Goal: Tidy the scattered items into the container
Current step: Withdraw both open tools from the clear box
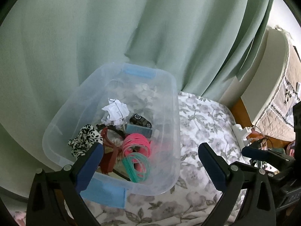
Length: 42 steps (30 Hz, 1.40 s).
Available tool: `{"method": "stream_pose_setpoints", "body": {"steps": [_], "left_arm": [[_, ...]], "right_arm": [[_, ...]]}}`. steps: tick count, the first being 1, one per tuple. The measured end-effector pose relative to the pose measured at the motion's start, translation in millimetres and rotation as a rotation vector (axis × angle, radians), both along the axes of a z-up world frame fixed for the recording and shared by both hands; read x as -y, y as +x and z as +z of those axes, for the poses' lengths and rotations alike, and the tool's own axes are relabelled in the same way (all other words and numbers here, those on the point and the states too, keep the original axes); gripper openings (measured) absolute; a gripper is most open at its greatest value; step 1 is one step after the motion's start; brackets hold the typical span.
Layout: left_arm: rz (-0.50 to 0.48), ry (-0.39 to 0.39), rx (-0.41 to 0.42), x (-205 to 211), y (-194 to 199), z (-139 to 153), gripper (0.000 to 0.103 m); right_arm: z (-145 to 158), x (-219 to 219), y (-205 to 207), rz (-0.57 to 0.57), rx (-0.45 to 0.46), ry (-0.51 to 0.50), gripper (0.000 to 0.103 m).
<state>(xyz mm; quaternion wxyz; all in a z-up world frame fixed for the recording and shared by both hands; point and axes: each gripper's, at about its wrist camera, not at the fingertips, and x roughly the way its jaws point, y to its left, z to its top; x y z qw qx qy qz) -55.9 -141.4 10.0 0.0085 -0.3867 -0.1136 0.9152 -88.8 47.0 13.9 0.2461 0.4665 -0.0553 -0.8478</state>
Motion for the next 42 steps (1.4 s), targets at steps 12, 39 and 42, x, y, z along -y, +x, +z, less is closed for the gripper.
{"method": "stream_pose_setpoints", "body": {"steps": [12, 39, 42], "left_arm": [[0.006, 0.006, 0.014, -2.8, -4.4, -4.4, 0.101], [0.004, -0.141, 0.041, -27.3, -5.4, -2.3, 0.101], [0.001, -0.145, 0.031, -27.9, -4.1, -0.6, 0.101]], "right_arm": [[0.2, -2.7, 7.0, 0.006, -0.02, 0.013, 0.103], [28.2, -13.7, 18.9, -0.054, -0.023, 0.028, 0.103], [28.4, -12.5, 19.9, -0.051, -0.025, 0.031, 0.103]]}}
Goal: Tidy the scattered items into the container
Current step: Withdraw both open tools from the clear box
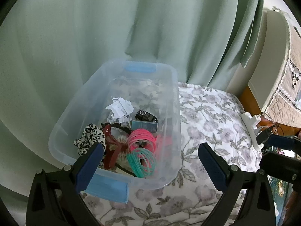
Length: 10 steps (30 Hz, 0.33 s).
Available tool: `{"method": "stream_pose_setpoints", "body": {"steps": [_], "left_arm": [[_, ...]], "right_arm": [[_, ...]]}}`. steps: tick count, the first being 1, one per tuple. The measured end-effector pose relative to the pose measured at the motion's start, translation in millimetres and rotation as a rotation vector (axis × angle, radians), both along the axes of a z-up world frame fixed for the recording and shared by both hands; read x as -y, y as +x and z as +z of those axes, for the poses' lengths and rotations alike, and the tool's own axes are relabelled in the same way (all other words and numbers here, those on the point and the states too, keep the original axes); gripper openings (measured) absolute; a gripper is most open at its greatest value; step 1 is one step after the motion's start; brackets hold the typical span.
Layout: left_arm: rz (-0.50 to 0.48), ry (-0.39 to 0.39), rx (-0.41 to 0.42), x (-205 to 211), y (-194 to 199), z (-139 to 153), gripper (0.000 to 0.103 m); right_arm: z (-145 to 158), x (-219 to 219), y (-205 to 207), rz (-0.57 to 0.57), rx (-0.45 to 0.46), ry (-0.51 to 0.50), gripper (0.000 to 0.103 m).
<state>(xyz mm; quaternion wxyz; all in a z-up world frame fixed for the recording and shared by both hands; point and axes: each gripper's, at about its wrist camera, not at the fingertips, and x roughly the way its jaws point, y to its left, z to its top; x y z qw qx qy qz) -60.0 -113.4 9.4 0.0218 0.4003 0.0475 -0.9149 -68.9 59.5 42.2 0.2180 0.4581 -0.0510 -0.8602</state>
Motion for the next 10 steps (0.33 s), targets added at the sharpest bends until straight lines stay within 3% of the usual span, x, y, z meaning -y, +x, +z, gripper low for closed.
{"method": "stream_pose_setpoints", "body": {"steps": [10], "left_arm": [[0.018, -0.012, -0.035, 3.0, 4.5, 4.0, 0.101]], "right_arm": [[-1.0, 5.2, 2.0, 0.013, 0.002, 0.011, 0.103]]}}
